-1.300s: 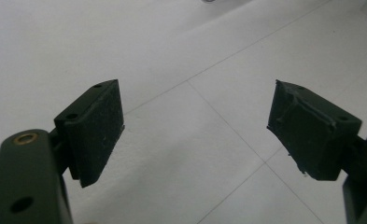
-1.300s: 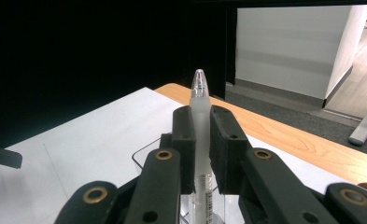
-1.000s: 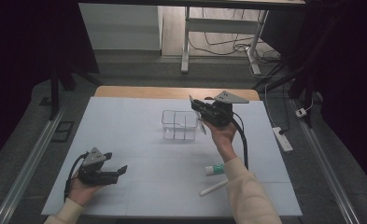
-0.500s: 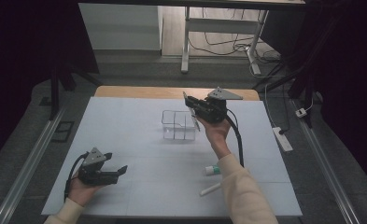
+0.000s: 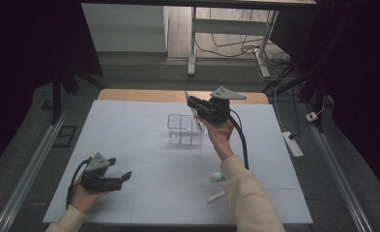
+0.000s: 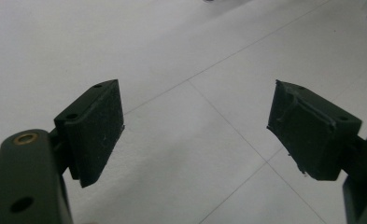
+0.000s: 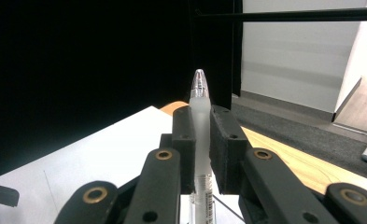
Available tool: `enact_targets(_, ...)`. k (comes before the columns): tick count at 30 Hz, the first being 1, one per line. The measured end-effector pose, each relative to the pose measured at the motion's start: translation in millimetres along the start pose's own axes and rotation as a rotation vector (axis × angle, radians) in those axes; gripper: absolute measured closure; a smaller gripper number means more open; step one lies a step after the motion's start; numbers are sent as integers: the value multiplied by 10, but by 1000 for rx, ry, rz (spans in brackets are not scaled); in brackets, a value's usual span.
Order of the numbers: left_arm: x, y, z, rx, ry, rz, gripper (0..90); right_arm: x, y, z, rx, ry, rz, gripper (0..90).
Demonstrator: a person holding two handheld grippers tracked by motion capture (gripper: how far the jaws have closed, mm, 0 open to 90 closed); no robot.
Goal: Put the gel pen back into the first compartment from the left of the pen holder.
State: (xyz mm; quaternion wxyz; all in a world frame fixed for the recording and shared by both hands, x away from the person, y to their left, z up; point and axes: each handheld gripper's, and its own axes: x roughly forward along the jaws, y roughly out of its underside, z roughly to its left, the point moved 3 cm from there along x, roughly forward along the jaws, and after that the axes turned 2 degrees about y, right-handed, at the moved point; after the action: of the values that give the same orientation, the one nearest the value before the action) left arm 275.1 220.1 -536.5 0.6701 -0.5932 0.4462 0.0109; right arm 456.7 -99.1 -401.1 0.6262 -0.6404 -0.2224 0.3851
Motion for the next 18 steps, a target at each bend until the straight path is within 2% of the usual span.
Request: enact_targets(18,7,1,3,1,2,4,181,128,-71,30,19,-18,-22,801)
